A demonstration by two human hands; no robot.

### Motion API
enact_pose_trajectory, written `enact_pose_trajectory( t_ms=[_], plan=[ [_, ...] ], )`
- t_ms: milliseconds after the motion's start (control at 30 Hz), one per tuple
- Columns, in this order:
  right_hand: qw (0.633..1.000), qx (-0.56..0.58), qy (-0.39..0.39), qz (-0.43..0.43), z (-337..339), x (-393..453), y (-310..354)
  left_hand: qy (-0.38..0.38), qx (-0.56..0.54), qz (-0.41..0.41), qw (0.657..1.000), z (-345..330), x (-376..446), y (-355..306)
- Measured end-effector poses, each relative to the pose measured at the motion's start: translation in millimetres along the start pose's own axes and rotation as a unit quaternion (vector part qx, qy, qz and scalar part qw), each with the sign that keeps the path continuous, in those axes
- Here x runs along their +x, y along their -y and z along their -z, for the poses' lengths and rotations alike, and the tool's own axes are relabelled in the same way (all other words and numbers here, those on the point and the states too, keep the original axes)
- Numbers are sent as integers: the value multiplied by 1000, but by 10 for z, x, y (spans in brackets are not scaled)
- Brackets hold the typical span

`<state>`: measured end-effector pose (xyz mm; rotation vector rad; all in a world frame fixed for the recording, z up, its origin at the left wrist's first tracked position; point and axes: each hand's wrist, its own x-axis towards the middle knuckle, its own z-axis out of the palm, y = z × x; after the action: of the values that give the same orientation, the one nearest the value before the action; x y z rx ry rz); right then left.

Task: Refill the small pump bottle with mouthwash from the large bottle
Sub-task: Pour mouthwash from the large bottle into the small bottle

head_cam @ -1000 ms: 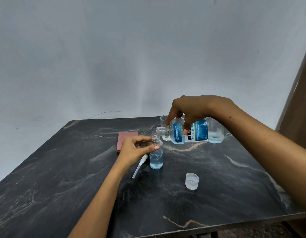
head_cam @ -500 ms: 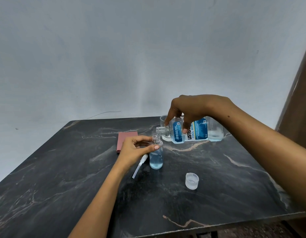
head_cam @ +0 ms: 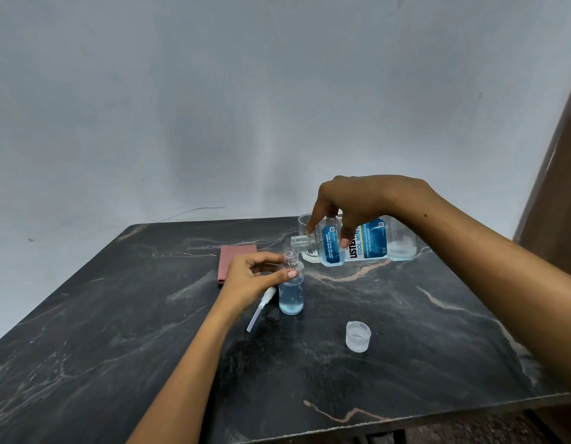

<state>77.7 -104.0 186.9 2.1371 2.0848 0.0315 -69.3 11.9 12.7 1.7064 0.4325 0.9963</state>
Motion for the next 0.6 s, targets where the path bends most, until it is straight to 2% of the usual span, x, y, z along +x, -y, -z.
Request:
enact_pose_trajectory(
  t_ms=[600],
  plan=[
    [1000, -4, -2, 1, 4, 13, 7, 5, -5, -8, 1000, 1, -9, 1]
  ],
)
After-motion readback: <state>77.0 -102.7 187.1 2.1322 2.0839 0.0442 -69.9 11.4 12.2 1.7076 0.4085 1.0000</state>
